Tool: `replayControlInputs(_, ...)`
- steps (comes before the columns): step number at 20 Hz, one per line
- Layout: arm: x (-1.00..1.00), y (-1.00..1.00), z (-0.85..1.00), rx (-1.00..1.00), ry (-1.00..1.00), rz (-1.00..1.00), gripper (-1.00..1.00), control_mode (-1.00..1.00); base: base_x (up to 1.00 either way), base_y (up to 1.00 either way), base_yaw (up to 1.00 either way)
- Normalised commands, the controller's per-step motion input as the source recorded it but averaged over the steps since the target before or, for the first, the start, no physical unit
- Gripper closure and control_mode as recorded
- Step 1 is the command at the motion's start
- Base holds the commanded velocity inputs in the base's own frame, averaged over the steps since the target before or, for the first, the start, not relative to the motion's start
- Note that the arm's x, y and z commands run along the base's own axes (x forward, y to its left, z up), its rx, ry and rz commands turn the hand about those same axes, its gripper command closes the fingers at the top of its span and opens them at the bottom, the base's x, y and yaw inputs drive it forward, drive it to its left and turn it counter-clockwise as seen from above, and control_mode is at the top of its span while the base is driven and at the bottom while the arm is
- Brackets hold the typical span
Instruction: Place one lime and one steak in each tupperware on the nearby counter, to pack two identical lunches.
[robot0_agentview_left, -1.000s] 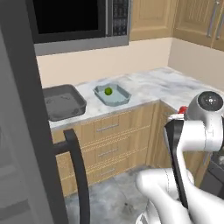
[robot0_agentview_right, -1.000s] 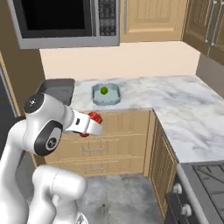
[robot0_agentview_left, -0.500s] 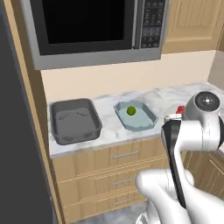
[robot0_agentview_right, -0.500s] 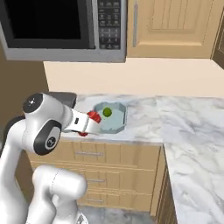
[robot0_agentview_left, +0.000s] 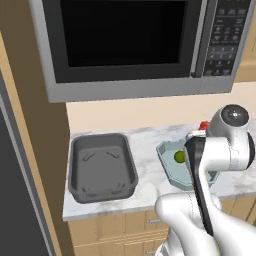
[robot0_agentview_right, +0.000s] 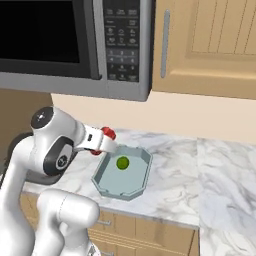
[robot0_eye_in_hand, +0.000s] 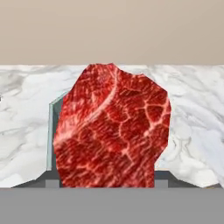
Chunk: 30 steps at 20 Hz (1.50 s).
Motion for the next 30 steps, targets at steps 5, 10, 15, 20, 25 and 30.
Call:
replayControlInputs(5,0.8,-0.05,-0.35,0.18,0.24,0.24,1.0,-1.0,0.0,0.0,0.0)
replayControlInputs(10,0.35,0.0,-0.36,0.03,0.35,0.01,1.0,-1.0,0.0,0.0,0.0)
replayControlInputs(15,-0.31,-0.11,-0.6,0.0,0.23,-0.04,1.0,-1.0,0.0,0.0,0.0)
replayControlInputs(20,-0.08,-0.33,-0.57,0.0,0.11,-0.11,1.0,-1.0,0.0,0.0,0.0)
replayControlInputs(25,0.45,-0.07,-0.34,0.0,0.0,-0.02,1.0,-1.0,0.0,0.0,0.0)
replayControlInputs(30,0.39,0.0,-0.53,0.0,0.01,0.0,1.0,-1.0,0.0,0.0,0.0)
